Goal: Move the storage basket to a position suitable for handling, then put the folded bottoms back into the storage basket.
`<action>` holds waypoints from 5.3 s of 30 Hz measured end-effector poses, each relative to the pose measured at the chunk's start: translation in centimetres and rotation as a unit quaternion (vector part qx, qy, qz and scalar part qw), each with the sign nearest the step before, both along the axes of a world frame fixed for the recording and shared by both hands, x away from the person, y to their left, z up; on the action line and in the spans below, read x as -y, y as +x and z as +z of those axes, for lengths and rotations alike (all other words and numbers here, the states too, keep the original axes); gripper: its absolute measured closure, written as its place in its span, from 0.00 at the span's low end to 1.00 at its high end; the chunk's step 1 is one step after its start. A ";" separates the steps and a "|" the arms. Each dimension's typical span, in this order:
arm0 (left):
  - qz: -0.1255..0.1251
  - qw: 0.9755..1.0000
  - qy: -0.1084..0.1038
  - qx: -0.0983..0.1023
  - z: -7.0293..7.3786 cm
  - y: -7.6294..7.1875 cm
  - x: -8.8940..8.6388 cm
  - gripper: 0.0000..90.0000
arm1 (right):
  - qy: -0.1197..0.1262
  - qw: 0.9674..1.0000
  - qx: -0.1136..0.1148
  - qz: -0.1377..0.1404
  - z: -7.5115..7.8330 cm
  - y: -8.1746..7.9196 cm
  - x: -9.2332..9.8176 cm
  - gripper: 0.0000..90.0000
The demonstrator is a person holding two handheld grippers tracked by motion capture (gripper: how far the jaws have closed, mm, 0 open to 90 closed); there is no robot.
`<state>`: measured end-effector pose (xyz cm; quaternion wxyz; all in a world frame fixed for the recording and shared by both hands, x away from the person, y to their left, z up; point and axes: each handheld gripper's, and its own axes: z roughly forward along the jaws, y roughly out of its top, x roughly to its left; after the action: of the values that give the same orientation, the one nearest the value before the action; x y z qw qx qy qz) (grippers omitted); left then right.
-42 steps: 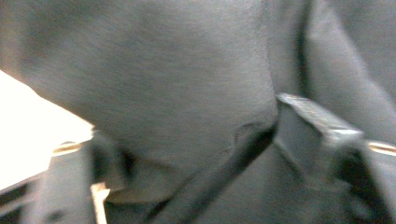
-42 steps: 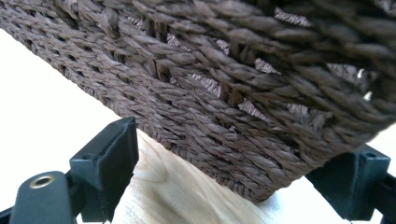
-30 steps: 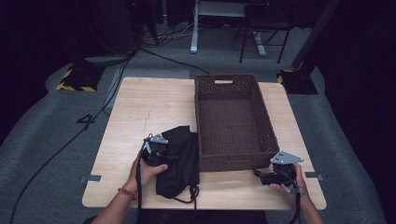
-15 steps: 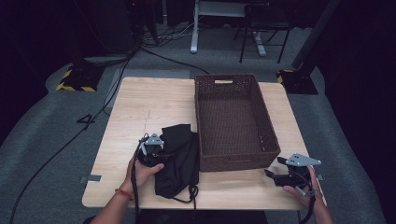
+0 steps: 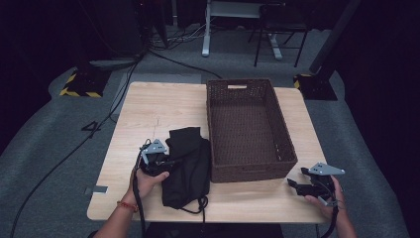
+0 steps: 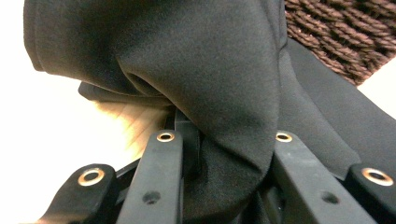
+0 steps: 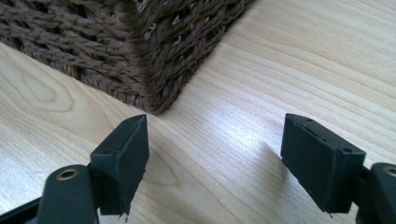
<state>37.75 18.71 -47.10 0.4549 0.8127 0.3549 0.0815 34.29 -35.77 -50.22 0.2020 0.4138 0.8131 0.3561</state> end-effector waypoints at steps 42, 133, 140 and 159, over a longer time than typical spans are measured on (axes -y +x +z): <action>0.023 0.995 -0.066 0.073 7.5 0.2 -2.9 0.86 | 0.012 1.000 -0.010 -0.010 -0.2 0.3 0.1 0.26; -0.108 0.975 -0.117 0.152 23.2 4.2 11.2 0.86 | 0.014 1.000 -0.010 -0.012 -0.2 0.3 0.1 0.27; -0.130 0.975 -0.122 0.134 21.7 4.8 13.9 0.86 | 0.014 1.000 -0.010 -0.012 -0.2 0.3 0.1 0.27; -0.118 0.989 -0.069 0.049 13.4 8.2 17.2 0.86 | 0.014 1.000 -0.009 -0.011 -0.2 0.3 0.1 0.28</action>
<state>45.92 1.51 -33.66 0.5330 0.8108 0.2381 0.0425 34.58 -35.89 -50.39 0.1925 0.4287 0.8053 0.3614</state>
